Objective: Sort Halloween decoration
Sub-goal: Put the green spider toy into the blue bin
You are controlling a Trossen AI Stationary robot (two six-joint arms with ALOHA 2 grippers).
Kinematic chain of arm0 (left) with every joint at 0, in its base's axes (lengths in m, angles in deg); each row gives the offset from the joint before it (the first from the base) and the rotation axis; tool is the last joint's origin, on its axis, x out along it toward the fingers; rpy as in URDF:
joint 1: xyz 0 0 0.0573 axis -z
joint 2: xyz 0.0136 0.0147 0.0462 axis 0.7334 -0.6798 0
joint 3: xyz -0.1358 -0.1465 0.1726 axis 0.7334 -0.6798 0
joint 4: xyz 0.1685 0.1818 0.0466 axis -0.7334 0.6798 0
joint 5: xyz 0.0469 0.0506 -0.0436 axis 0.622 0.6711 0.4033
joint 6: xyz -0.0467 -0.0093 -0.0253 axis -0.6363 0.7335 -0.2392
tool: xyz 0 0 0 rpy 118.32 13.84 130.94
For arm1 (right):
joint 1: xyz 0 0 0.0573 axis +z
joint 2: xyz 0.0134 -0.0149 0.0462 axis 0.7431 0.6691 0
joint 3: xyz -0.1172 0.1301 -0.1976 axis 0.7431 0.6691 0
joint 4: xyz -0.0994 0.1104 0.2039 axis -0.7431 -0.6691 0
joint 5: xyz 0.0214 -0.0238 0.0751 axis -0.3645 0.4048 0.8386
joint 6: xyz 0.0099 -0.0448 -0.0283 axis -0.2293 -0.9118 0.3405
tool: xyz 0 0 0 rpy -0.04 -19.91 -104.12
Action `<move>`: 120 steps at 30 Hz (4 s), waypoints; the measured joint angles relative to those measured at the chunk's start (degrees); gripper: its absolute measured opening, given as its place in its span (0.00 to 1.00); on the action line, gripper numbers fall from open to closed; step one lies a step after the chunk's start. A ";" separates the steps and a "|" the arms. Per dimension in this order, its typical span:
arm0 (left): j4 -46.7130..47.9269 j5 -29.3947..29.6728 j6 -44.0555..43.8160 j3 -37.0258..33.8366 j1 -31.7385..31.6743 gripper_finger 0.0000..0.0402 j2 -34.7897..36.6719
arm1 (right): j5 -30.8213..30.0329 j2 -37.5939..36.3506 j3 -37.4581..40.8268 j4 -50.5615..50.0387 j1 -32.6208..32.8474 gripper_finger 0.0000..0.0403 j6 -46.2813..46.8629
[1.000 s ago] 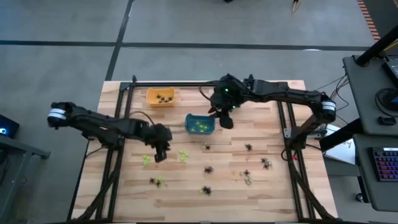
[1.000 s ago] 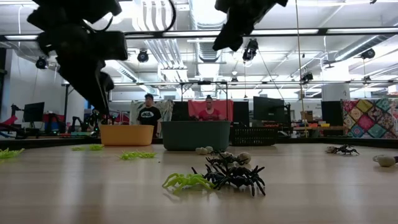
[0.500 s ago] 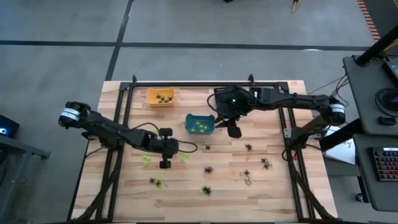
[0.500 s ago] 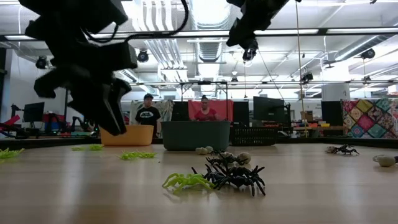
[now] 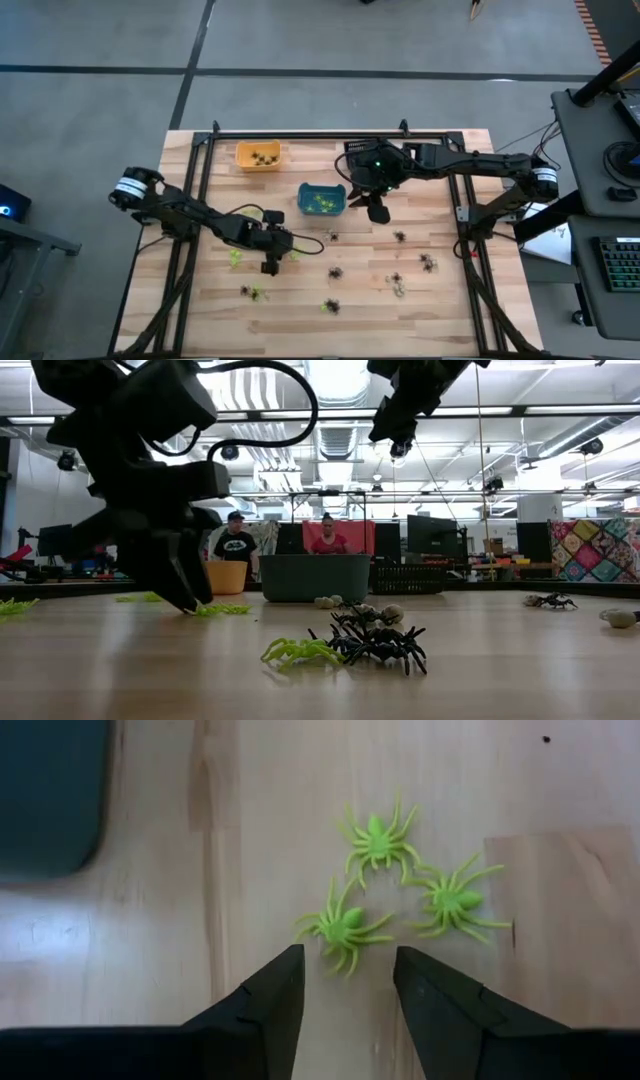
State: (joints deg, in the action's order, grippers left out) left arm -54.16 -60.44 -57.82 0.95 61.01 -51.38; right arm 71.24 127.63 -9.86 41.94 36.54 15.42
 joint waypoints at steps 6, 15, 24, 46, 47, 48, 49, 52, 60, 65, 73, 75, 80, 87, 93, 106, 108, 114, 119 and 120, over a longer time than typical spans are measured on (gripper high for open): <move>-0.41 0.04 -0.02 0.04 -0.02 0.33 -0.66 | 0.00 0.45 0.03 0.64 0.35 0.24 -0.02; -0.45 -0.44 -0.04 -0.07 0.01 0.18 -0.75 | 0.00 0.68 1.84 3.04 0.37 0.24 0.01; -0.32 -0.03 -0.05 -0.14 -0.02 0.01 -0.77 | 0.00 0.73 3.76 3.68 0.37 0.24 1.49; 6.02 1.82 1.55 -0.40 -0.13 0.00 11.86 | 0.00 0.74 3.89 3.86 0.37 0.24 0.42; 6.06 2.54 2.34 -0.40 -0.21 0.00 12.83 | 0.00 0.74 3.89 3.86 0.37 0.24 0.09; 5.98 2.99 3.05 -0.40 -0.39 0.00 13.90 | -0.02 0.74 3.89 3.86 0.37 0.24 -0.17; 5.84 3.29 3.92 -0.38 -0.71 0.00 14.94 | 0.00 0.74 3.89 3.86 0.35 0.24 -0.57; 5.74 4.58 6.36 -0.04 -2.69 0.00 17.71 | -0.01 0.74 3.92 3.89 0.33 0.24 -1.93; -2.04 3.29 16.97 3.60 -11.80 0.00 18.44 | 0.02 0.69 6.09 7.71 0.04 0.24 -6.95; -3.70 -0.48 22.07 6.32 -17.68 0.00 15.01 | 0.02 -0.95 9.66 11.70 -2.15 0.24 -7.88; -4.04 -6.35 23.62 13.10 -24.46 0.00 5.63 | 0.02 -5.07 15.81 19.06 -8.00 0.24 -7.61; -3.86 -6.45 23.78 14.85 -25.69 0.00 2.73 | 0.00 -5.64 16.55 20.46 -9.24 0.24 -7.58; -2.24 -6.45 25.07 18.07 -27.95 0.00 -3.84 | 0.00 -5.64 17.42 22.24 -11.32 0.24 -7.17; -1.41 -8.40 25.46 19.48 -29.17 0.00 -6.85 | 0.02 -5.63 19.32 26.20 -12.85 0.24 -7.15; -0.53 -10.59 25.40 19.52 -28.87 0.00 -6.45 | -0.17 -5.25 19.45 26.35 -13.51 0.24 -7.15; 2.56 -13.58 21.81 19.73 -28.08 0.00 -7.43 | -0.22 -5.22 19.45 28.29 -13.45 0.24 -3.40; 2.56 -13.64 21.79 19.73 -28.08 0.00 -7.43 | -0.21 -5.22 19.45 28.27 -13.44 0.24 -2.85; 2.50 -13.62 21.59 19.73 -28.10 0.00 -7.43 | -0.22 -5.22 19.45 28.27 -13.44 0.24 -1.99; 2.50 -13.62 21.55 19.73 -28.10 0.00 -7.43 | -0.22 -5.22 19.45 28.27 -13.44 0.24 -2.01; 2.50 -13.62 21.49 19.73 -28.10 0.01 -7.43 | -0.22 -5.22 19.45 28.27 -13.44 0.24 -2.01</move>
State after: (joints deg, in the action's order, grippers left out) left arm -51.67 -74.05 -36.33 20.68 32.91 -58.82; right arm 71.02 122.41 9.59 70.22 23.09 13.41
